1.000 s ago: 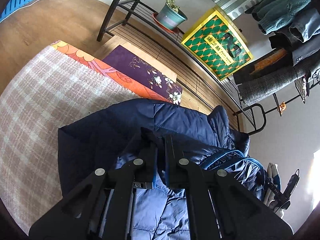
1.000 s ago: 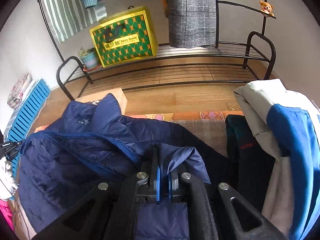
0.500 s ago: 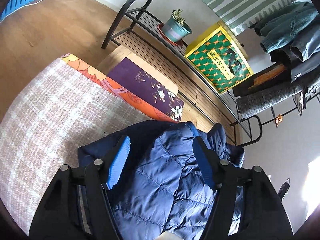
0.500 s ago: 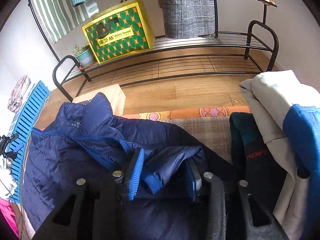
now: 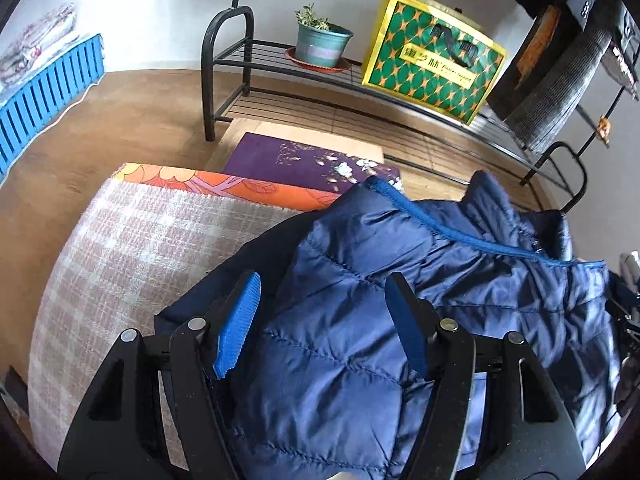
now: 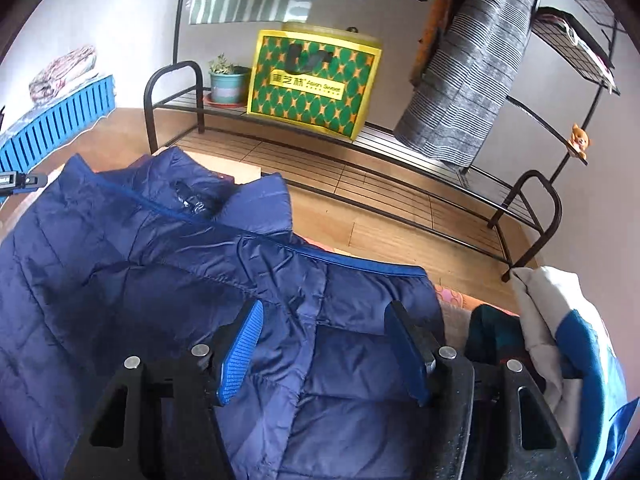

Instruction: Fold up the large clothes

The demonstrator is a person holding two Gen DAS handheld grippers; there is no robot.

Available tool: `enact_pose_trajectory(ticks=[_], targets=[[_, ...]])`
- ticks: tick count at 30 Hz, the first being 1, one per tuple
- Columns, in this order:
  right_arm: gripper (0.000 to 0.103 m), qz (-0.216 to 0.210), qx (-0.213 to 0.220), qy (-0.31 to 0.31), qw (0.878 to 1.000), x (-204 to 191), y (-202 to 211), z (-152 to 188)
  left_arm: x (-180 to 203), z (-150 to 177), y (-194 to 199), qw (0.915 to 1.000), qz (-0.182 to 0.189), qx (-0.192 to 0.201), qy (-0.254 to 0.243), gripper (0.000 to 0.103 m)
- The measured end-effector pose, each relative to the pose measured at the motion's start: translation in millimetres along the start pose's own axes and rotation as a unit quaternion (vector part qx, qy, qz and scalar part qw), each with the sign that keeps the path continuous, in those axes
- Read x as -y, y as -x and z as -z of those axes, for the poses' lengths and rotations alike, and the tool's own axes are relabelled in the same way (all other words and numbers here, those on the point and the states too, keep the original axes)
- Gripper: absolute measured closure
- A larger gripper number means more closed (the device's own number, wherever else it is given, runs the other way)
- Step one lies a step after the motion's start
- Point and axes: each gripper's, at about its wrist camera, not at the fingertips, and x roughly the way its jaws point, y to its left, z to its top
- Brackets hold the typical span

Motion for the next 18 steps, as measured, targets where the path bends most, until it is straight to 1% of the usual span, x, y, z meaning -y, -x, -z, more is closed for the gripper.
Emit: enact_pose_trajectory(ticks=[3, 4, 6, 7, 9, 10, 11, 12, 13, 14, 16, 18], targets=[[0.039, 0.007, -0.042, 0.004, 0.999, -9, -29, 5, -4, 6, -21, 0.9996, -0.024, -0.016, -0.001, 0.037], [0.039, 0.009, -0.049, -0.001, 0.999, -9, -36, 7, -6, 8, -26, 0.9994, -0.032, -0.017, 0.000, 0.037], [0.037, 0.009, -0.052, -0.023, 0.998, -4, -44, 12, -8, 12, -33, 0.9993, -0.036, -0.012, 0.000, 0.036], [0.034, 0.009, -0.051, -0.034, 0.998, -1, -46, 14, -8, 12, -34, 0.9993, -0.036, -0.012, -0.001, 0.035], [0.032, 0.010, -0.057, -0.040, 0.998, 0, -49, 15, -7, 10, -34, 0.9991, -0.040, -0.012, -0.007, 0.036], [0.032, 0.016, -0.059, -0.036, 0.998, 0, -46, 14, -5, 9, -31, 0.9987, -0.048, -0.011, -0.014, 0.036], [0.036, 0.023, -0.058, -0.033, 0.998, 0, -41, 14, -2, 8, -26, 0.9980, -0.059, -0.006, -0.021, 0.036], [0.039, 0.024, -0.055, -0.034, 0.998, 0, -33, 14, 2, 8, -15, 0.9976, -0.062, 0.006, -0.029, 0.036], [0.043, 0.019, -0.048, -0.037, 0.998, 1, -23, 15, 7, 9, -2, 0.9977, -0.053, 0.018, -0.037, 0.036], [0.045, 0.010, -0.036, -0.044, 0.998, 3, -12, 17, 13, 10, 11, 0.9979, -0.041, 0.025, -0.042, 0.036], [0.043, -0.014, 0.000, -0.059, 0.998, 6, 24, 25, 30, 18, 39, 0.9977, -0.004, 0.035, -0.058, 0.036], [0.043, -0.032, 0.038, -0.065, 0.997, 6, 62, 38, 54, 33, 68, 0.9950, 0.032, 0.043, -0.085, 0.036]])
